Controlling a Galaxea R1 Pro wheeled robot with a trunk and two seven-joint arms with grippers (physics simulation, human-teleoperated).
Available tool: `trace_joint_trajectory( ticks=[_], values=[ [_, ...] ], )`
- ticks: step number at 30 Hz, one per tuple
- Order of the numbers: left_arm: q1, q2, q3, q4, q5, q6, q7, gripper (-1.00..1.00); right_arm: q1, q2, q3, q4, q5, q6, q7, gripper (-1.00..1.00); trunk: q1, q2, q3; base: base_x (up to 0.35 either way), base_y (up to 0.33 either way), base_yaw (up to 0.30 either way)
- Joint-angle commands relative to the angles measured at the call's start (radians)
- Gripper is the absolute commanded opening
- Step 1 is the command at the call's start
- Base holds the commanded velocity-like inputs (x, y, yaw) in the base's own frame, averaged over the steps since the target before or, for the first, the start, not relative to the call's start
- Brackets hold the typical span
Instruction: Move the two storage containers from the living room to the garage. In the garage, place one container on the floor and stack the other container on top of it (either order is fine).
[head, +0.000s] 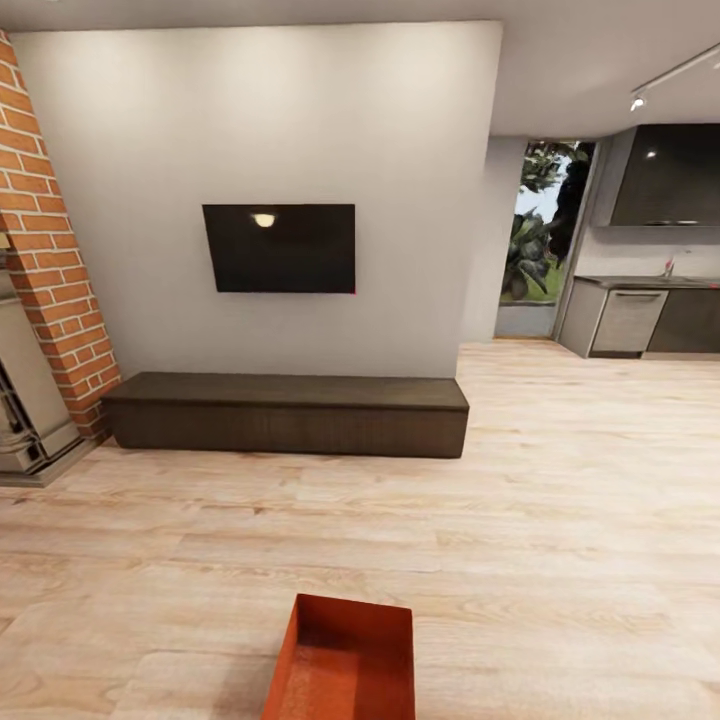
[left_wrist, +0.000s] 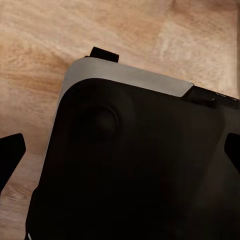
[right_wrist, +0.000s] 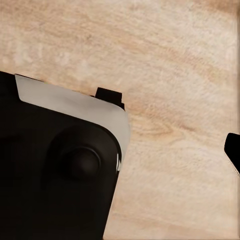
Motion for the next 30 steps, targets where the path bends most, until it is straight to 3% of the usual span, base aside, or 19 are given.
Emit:
trace_joint_trajectory(
  ticks=[1,30],
  values=[
    [0.0,0.0,0.0,-0.002,0.006,0.005,0.0,1.0,-0.001,0.0,0.008,0.003,-0.01,-0.006,0.004,1.0,0.0,0.0,-0.001,0.187,0.0,0.0],
    [0.0,-0.002,0.003,-0.006,0.008,0.004,0.0,1.0,-0.001,0.001,0.006,0.003,-0.011,-0.006,0.003,1.0,0.0,0.0,-0.001,0.012,0.115,0.0]
  ],
)
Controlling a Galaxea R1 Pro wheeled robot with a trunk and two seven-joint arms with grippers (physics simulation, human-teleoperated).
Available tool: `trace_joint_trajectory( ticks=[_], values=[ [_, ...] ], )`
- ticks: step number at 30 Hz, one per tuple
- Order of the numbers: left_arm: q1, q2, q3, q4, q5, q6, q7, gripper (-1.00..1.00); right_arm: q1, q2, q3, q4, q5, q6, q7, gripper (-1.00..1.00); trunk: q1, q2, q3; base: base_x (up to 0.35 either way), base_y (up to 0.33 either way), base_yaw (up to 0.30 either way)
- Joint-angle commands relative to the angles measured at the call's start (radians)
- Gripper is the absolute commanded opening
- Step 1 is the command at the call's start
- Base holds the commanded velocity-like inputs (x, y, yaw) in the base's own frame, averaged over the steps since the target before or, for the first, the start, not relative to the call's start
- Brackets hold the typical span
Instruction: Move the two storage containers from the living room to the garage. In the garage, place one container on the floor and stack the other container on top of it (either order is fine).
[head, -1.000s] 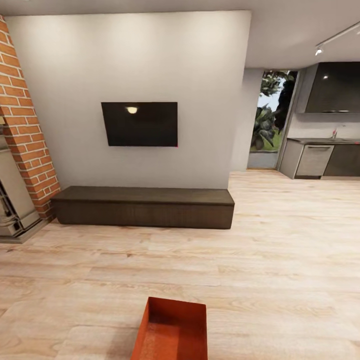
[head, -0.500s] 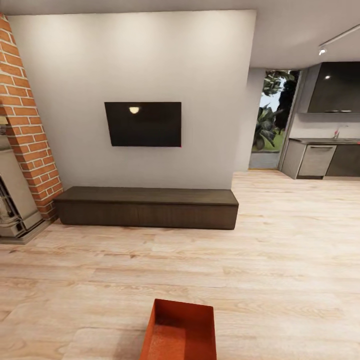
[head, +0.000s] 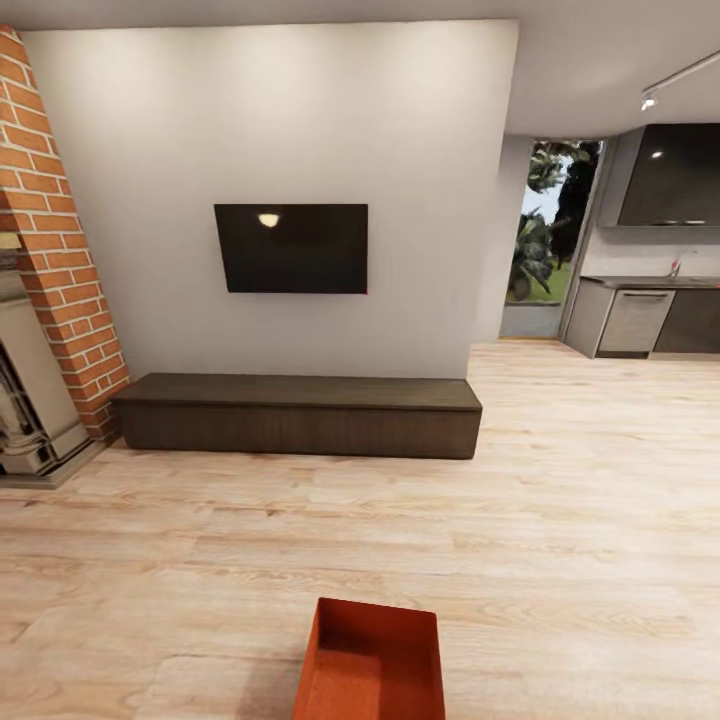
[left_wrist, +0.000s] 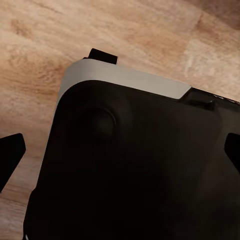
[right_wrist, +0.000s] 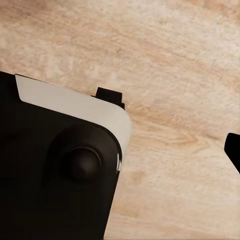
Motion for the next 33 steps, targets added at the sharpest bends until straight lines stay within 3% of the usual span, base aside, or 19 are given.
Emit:
trace_joint_trajectory(
  ticks=[1,18,33],
  values=[
    [0.0,0.0,0.0,-0.002,0.006,0.005,0.0,1.0,-0.001,0.0,0.007,0.003,-0.011,-0.006,0.004,1.0,0.0,-0.001,-0.001,0.0,0.043,0.0],
    [0.0,0.001,0.001,-0.002,0.007,0.005,0.0,1.0,-0.001,0.001,0.004,0.003,-0.019,-0.006,0.002,1.0,0.0,-0.001,-0.001,0.0,0.006,-0.129],
    [0.0,0.001,0.002,-0.002,0.007,0.005,0.0,1.0,-0.001,0.001,0.007,0.003,-0.01,-0.006,0.002,1.0,0.0,-0.001,-0.001,0.028,0.04,-0.009]
  ],
)
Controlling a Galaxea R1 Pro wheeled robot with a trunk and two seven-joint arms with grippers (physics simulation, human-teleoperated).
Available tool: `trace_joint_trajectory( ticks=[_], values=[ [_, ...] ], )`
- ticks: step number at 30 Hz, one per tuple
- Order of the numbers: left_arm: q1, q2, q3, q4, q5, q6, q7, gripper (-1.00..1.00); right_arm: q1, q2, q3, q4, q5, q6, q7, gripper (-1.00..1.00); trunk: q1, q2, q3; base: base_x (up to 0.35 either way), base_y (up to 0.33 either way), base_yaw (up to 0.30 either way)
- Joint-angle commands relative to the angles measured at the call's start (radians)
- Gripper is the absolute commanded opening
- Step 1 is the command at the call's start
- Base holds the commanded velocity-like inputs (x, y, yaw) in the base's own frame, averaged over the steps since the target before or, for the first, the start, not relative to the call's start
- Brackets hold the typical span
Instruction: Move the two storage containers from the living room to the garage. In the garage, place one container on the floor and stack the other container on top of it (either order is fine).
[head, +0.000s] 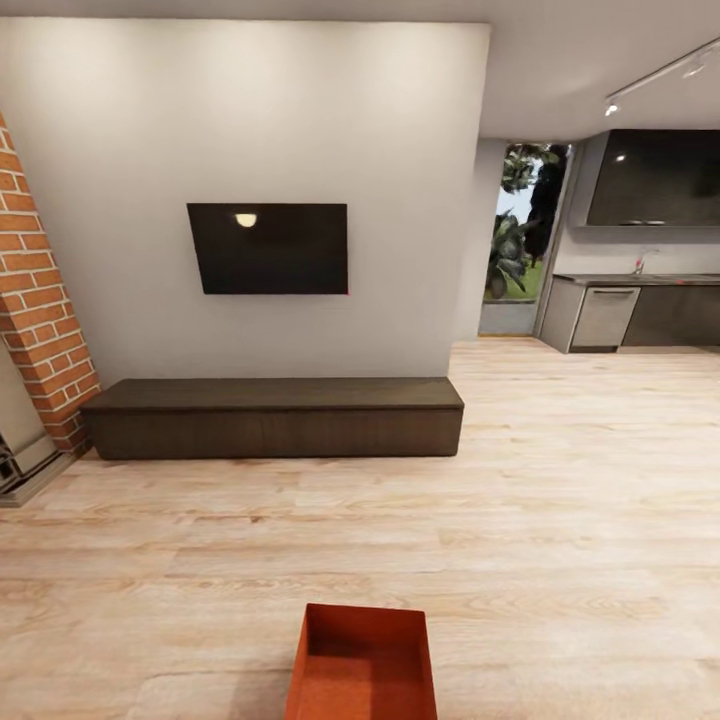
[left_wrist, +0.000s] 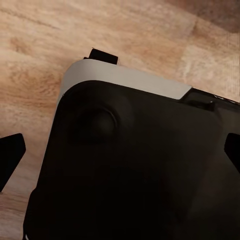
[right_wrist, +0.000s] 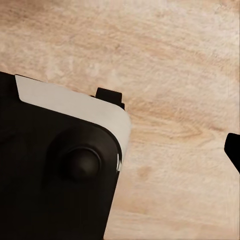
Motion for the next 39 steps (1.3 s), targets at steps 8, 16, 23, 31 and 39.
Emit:
trace_joint_trajectory(
  ticks=[8,16,23,31,39],
  values=[
    [0.0,0.0,0.0,-0.002,0.006,0.005,0.0,1.0,-0.001,0.0,0.005,0.003,-0.022,-0.006,0.003,1.0,0.0,-0.001,-0.001,0.014,0.018,-0.023],
    [0.0,0.001,0.0,-0.002,0.006,0.005,0.0,1.0,-0.001,0.001,0.004,0.003,-0.025,-0.006,0.002,1.0,0.0,-0.001,-0.001,0.0,0.001,-0.157],
    [0.0,0.001,0.0,-0.002,0.006,0.005,0.0,1.0,-0.001,0.0,0.005,0.003,-0.018,-0.006,0.0,1.0,0.0,-0.001,-0.001,0.0,0.0,-0.013],
    [0.0,0.0,0.001,-0.002,0.007,0.005,0.0,1.0,-0.001,0.0,0.006,0.003,-0.012,-0.006,-0.001,1.0,0.0,-0.001,-0.001,0.0,0.059,0.0],
    [0.0,0.0,0.001,-0.002,0.007,0.005,0.0,1.0,-0.001,0.0,0.006,0.003,-0.012,-0.006,-0.001,1.0,0.0,-0.001,-0.001,0.0,0.008,0.0]
  ],
)
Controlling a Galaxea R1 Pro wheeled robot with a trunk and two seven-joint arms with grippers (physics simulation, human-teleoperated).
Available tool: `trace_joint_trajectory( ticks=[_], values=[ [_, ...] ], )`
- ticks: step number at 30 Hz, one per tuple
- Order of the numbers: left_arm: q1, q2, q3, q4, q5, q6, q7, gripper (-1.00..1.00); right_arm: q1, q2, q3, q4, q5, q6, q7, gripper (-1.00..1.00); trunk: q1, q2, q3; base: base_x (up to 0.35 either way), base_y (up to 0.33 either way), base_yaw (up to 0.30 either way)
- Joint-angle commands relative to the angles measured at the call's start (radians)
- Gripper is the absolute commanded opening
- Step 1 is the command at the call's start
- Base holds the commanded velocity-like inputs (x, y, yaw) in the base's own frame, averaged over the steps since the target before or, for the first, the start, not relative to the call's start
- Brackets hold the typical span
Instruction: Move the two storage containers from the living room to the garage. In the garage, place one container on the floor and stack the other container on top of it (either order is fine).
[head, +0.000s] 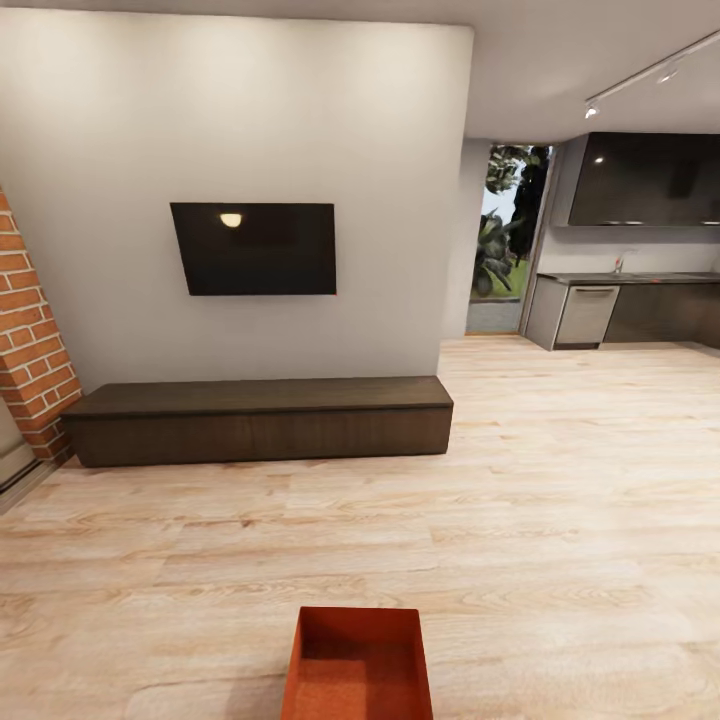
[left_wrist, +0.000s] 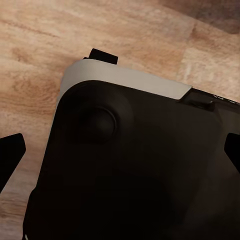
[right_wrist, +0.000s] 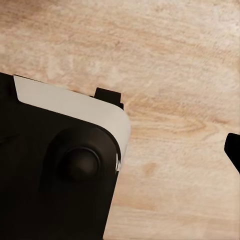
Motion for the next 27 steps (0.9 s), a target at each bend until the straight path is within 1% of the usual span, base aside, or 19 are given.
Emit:
trace_joint_trajectory(
  ticks=[1,10,14,27],
  values=[
    [0.0,0.0,0.001,-0.002,0.006,0.005,0.0,1.0,-0.001,0.0,0.008,0.003,-0.01,-0.006,0.003,1.0,0.0,-0.001,-0.001,0.0,0.0,0.0],
    [0.0,0.001,0.001,-0.003,0.006,0.004,0.001,1.0,-0.001,0.002,0.01,0.003,-0.012,-0.003,0.003,1.0,0.0,-0.001,-0.001,0.0,0.0,0.0],
    [0.0,0.002,0.001,-0.003,0.005,0.004,0.001,1.0,-0.001,0.012,0.012,0.003,-0.012,0.002,0.003,1.0,0.0,-0.001,-0.001,0.0,0.0,0.008],
    [0.0,0.005,0.002,0.001,0.005,0.004,0.0,1.0,-0.001,0.012,0.017,0.002,-0.006,0.003,0.014,1.0,0.0,-0.001,-0.016,0.0,0.0,0.12]
  ],
)
